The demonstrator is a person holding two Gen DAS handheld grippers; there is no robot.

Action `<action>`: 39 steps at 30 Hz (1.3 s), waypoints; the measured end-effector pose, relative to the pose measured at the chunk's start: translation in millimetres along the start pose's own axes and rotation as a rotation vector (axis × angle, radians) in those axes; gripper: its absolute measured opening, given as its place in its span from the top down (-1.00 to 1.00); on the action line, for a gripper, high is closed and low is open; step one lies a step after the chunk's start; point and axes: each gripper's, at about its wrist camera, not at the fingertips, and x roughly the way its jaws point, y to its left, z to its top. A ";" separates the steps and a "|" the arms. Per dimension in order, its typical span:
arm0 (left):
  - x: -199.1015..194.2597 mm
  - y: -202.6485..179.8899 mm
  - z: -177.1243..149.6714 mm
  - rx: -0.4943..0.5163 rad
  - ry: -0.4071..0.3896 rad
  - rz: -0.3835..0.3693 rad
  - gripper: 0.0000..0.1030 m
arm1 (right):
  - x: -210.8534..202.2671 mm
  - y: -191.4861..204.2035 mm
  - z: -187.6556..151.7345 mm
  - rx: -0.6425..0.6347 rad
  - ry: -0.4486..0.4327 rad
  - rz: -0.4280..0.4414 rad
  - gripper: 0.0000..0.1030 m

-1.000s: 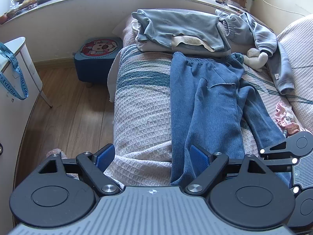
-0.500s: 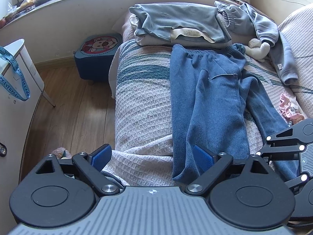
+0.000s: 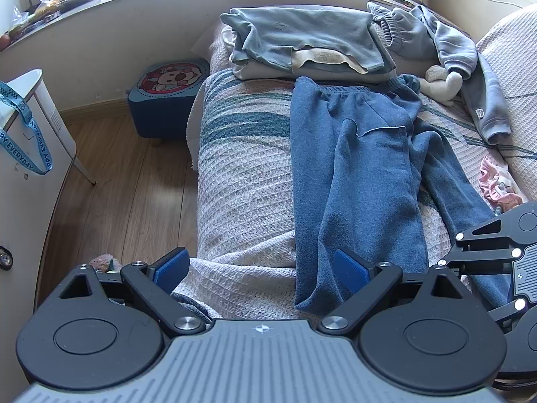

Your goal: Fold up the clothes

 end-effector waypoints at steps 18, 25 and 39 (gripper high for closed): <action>2.9 -0.3 -0.7 -0.001 0.010 0.002 -0.86 | 2.6 -1.4 -0.9 0.011 0.001 0.006 0.46; 5.4 -1.6 -1.4 0.005 0.019 0.003 -0.87 | 2.3 -1.5 -1.6 0.016 -0.001 0.004 0.46; 12.0 -48.1 2.3 0.135 0.031 -0.095 -0.88 | -66.3 -29.8 -67.2 0.284 -0.029 -0.237 0.46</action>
